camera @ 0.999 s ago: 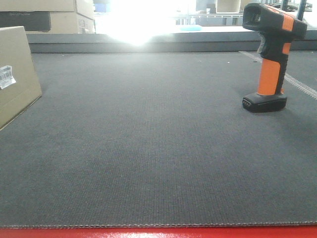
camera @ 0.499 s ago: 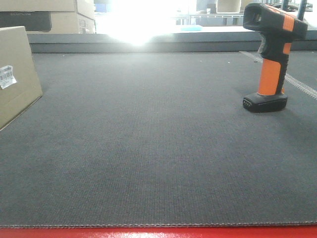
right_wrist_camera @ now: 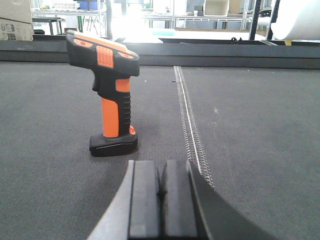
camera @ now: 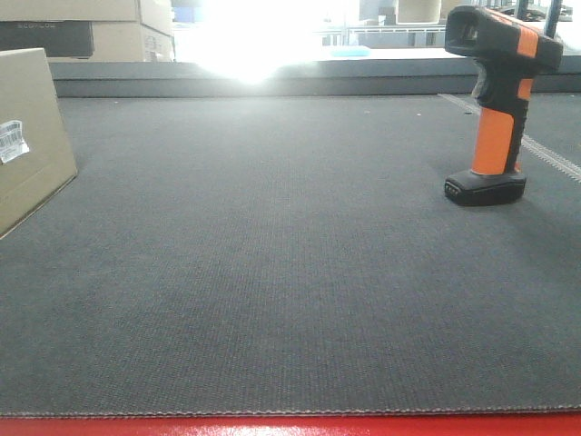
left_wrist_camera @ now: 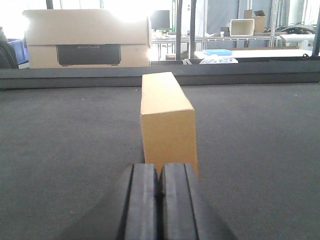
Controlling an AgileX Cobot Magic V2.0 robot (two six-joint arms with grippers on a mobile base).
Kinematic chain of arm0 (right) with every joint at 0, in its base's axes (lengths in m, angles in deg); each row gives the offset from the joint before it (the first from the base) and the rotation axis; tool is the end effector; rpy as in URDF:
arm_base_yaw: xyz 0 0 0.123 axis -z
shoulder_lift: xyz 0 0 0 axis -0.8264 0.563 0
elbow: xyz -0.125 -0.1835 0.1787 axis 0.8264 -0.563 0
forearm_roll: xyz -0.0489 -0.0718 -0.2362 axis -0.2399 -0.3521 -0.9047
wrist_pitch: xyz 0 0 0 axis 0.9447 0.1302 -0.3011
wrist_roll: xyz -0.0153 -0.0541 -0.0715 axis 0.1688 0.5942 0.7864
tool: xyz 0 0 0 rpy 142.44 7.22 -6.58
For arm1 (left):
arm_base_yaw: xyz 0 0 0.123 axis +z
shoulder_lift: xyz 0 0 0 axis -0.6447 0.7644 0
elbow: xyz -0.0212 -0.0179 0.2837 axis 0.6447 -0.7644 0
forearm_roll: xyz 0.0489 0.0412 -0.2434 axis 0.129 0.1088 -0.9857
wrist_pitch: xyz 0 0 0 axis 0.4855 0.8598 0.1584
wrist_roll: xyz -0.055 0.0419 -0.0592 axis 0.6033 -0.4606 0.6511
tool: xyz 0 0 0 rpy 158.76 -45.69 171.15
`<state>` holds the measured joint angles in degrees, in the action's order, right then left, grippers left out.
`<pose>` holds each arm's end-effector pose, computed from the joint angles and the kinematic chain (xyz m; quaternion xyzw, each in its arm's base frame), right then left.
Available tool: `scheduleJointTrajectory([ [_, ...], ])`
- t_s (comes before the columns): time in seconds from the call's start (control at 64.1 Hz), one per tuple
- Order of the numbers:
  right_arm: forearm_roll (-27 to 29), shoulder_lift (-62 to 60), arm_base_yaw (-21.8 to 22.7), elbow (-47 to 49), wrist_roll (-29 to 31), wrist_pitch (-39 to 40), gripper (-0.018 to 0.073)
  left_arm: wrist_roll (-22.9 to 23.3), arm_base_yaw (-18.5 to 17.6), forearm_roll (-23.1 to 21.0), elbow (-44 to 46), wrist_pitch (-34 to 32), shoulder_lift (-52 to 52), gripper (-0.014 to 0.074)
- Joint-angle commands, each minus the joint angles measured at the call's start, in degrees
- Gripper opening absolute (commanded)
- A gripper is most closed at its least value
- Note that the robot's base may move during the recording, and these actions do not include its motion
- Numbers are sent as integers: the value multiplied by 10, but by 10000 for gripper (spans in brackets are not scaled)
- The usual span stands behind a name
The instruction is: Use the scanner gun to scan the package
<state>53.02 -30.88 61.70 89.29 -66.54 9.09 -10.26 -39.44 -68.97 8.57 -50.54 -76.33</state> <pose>0.0563 -0.0044 0.2029 0.0439 0.7174 -0.0182 0.6950 0.0568 0.0006 0.2099 0.0180 0.6879 0.0282 0.7251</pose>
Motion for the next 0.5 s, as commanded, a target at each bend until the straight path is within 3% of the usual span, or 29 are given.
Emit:
scheduleJointTrajectory([
  [0.0, -4, -2, 1, -1, 1, 13, -165, 1, 3, -3, 1, -9, -3, -111],
  [0.484, -4, -2, 1, -1, 1, 13, -165, 1, 3, -3, 1, -9, -3, -111],
])
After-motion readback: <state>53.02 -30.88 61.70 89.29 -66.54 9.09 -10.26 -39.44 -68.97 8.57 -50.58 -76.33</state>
